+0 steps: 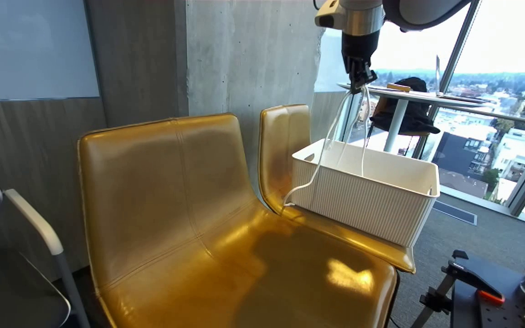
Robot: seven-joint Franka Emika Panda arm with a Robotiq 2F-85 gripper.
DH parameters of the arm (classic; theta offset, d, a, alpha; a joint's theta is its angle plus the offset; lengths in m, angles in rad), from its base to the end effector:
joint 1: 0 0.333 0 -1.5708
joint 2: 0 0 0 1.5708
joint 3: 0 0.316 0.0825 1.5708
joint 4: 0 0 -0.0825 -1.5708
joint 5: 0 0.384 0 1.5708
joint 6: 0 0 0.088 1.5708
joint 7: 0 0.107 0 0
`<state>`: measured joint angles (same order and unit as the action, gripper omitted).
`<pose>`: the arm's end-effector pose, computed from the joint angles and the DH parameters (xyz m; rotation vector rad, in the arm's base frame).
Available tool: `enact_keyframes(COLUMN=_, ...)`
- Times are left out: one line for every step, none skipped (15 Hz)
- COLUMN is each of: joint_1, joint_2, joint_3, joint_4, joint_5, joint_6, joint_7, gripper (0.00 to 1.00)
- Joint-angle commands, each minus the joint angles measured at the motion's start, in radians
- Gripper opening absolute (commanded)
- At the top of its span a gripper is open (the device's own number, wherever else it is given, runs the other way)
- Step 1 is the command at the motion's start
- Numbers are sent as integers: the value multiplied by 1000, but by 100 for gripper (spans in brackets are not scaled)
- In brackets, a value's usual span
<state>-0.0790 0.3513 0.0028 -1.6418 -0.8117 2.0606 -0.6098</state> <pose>0.6672 -0.0897 0.4334 2.1826 1.0646 -0.2333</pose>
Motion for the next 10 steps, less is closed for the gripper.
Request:
enact_keyframes(joint_1=-29, joint_2=-63, joint_3=-37, joint_4=-4, joint_5=66, joint_6=-21, joint_7=14, gripper=1)
enact_keyframes(joint_1=-36, joint_2=-74, joint_3=-48, joint_4=-2, joint_5=74, joint_6=-20, joint_7=21, gripper=1)
enact_keyframes(joint_1=-46, joint_2=-84, joint_3=-59, joint_4=7, joint_5=87, joint_6=-22, joint_7=23, gripper=1)
enact_keyframes(joint_1=-53, joint_2=-90, joint_3=-70, joint_4=24, joint_5=97, joint_6=-26, joint_7=24, gripper=1)
enact_keyframes(joint_1=-58, joint_2=-95, joint_3=-78, joint_4=41, joint_5=102, joint_6=-31, joint_7=25, gripper=1)
enact_keyframes(joint_1=-64, joint_2=-97, joint_3=-85, joint_4=72, joint_5=111, joint_6=-39, joint_7=16, gripper=1)
enact_keyframes(joint_1=-67, joint_2=-100, joint_3=-93, joint_4=93, joint_5=115, joint_6=-41, joint_7=17, gripper=1)
enact_keyframes(joint_1=-70, joint_2=-100, joint_3=-99, joint_4=126, joint_5=120, joint_6=-47, joint_7=11, gripper=1)
enact_keyframes(joint_1=-72, joint_2=-99, joint_3=-105, joint_4=156, joint_5=122, joint_6=-52, joint_7=11, gripper=1)
enact_keyframes(joint_1=-73, joint_2=-96, joint_3=-109, joint_4=186, joint_5=124, joint_6=-59, joint_7=11, gripper=1)
